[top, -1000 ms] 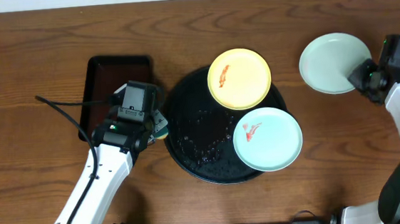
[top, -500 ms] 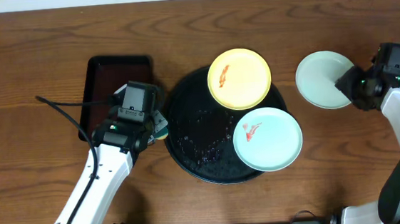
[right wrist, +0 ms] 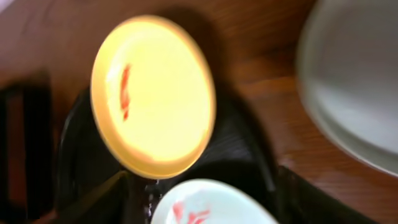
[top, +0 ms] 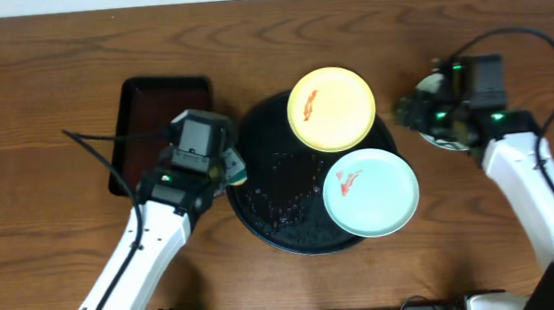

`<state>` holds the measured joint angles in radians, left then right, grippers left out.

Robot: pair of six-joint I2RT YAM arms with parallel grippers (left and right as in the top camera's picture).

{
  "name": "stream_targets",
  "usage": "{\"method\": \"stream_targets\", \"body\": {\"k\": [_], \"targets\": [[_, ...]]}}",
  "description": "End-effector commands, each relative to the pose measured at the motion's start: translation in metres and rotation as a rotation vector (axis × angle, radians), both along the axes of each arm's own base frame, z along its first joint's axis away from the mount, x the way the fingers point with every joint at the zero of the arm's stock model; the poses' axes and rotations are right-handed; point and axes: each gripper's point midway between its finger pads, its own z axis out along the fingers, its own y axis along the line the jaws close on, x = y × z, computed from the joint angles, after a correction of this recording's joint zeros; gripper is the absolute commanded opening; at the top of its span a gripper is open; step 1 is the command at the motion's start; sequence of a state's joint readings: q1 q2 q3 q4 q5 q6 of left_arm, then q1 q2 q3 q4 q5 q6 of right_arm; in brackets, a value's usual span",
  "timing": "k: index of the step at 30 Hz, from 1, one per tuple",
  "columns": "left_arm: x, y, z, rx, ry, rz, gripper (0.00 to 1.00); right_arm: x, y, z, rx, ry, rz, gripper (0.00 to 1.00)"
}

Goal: Clean dirty plates on tray and stack at the side
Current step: 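Move the right gripper back to the yellow plate rim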

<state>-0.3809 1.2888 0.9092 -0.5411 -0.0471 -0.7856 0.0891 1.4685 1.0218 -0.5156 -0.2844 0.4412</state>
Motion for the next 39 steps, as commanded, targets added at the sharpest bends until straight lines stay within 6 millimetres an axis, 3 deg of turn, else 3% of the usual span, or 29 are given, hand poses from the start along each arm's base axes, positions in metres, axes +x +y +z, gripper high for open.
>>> {"method": "stream_targets", "body": {"k": [1, 4, 5, 8, 12, 14, 17, 23, 27, 34, 39], "targets": [[-0.002, -0.014, -0.01, 0.001, 0.016, -0.04, 0.08, -0.005, 0.022, 0.0, -0.072, -0.02, 0.065, 0.82], [0.0, -0.021, -0.021, 0.009, 0.035, -0.057, 0.08, -0.011, 0.041, -0.002, -0.104, -0.023, 0.112, 0.92], [0.001, -0.023, -0.026, 0.013, 0.045, -0.061, 0.08, -0.013, 0.048, -0.002, -0.11, -0.026, 0.133, 0.99], [0.0, -0.024, -0.041, 0.03, 0.084, -0.066, 0.08, -0.018, 0.064, -0.001, -0.113, -0.039, 0.187, 0.99], [0.001, -0.025, -0.055, 0.046, 0.119, -0.066, 0.08, -0.018, 0.072, 0.001, -0.105, -0.053, 0.2, 0.99], [0.002, -0.025, -0.056, 0.045, 0.118, -0.066, 0.08, -0.017, 0.073, 0.002, -0.105, -0.06, 0.202, 0.98], [0.003, -0.026, -0.055, 0.043, 0.114, -0.066, 0.08, -0.021, 0.073, -0.001, -0.11, -0.043, 0.204, 0.81], [0.003, -0.026, -0.055, 0.043, 0.115, -0.066, 0.08, -0.034, 0.069, -0.012, -0.123, 0.032, 0.216, 0.79], [0.003, -0.026, -0.055, 0.043, 0.114, -0.066, 0.08, -0.043, 0.066, -0.011, -0.151, 0.069, 0.247, 0.79], [0.003, -0.026, -0.055, 0.042, 0.114, -0.066, 0.08, -0.044, 0.065, 0.011, -0.191, 0.131, 0.286, 0.8], [0.002, -0.026, -0.055, 0.039, 0.116, -0.068, 0.08, -0.047, 0.064, -0.012, -0.24, 0.28, 0.343, 0.92]]}}
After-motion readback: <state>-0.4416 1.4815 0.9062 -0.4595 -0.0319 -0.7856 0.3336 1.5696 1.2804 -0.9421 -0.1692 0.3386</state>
